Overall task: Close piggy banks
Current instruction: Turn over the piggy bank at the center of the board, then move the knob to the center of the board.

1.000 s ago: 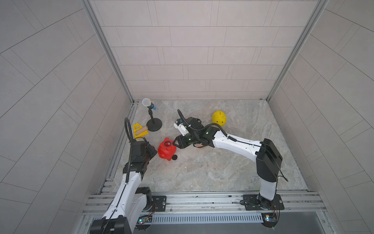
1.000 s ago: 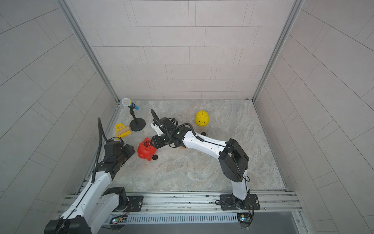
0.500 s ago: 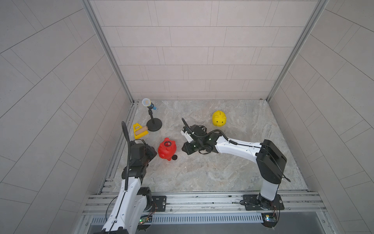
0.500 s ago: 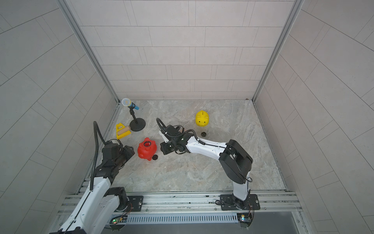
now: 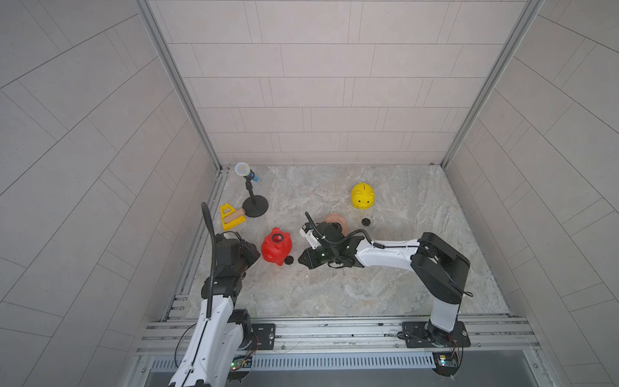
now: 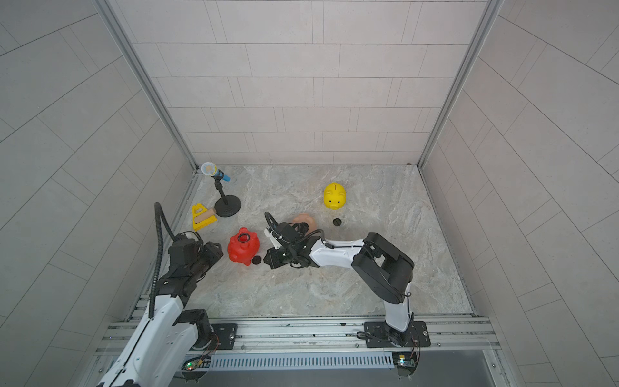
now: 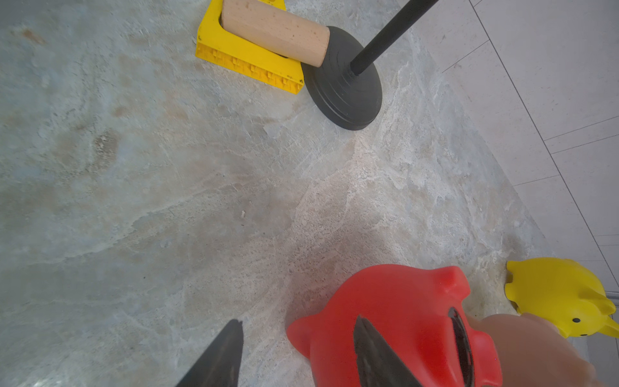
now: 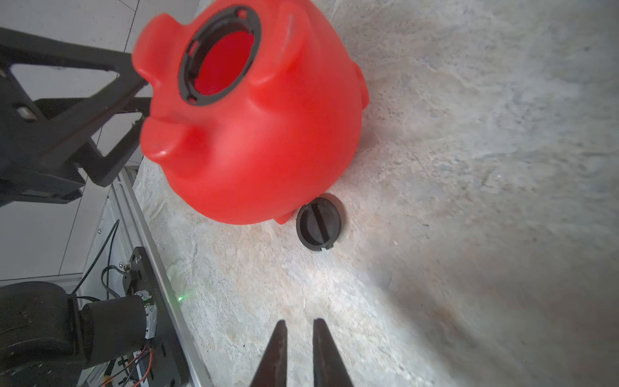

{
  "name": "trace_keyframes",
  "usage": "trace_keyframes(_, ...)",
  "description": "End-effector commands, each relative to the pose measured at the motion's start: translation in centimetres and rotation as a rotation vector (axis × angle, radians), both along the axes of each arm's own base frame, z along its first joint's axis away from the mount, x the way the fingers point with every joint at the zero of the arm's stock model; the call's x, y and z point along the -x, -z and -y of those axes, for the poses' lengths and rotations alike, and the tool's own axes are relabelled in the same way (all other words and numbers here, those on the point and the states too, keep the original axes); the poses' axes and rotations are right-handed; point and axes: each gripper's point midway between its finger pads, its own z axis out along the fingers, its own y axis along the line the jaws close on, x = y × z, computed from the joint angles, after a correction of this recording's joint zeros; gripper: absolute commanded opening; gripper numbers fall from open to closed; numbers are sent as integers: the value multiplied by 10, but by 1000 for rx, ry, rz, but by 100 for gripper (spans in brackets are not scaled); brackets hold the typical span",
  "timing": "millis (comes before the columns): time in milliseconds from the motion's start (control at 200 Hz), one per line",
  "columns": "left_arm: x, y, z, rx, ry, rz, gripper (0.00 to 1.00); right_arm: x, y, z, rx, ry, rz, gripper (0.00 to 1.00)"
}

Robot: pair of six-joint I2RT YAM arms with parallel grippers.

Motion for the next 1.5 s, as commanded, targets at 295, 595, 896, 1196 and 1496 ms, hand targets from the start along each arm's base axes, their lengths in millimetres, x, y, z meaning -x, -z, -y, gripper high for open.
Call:
trace_keyframes(295,-1,1,-1,-4,5,1,59,-6,5,-34,-81,-4,-20,18)
trace_keyframes(595,-1,2,-1,-7,4,-2,60,-14,13,-45,-94,7,-31,18)
trace_keyframes(896,-1,2,-1,-6,5,-2,60,-17,22,-47,-68,2,-25,18)
trace_keyframes(1196,-2,4,1,5,13,-10,60,-21,25,-46,-39,-3,-10,19)
trace_keyframes(1496,-2,5,1,6,14,-14,60,-25,32,-43,-21,0,-11,19)
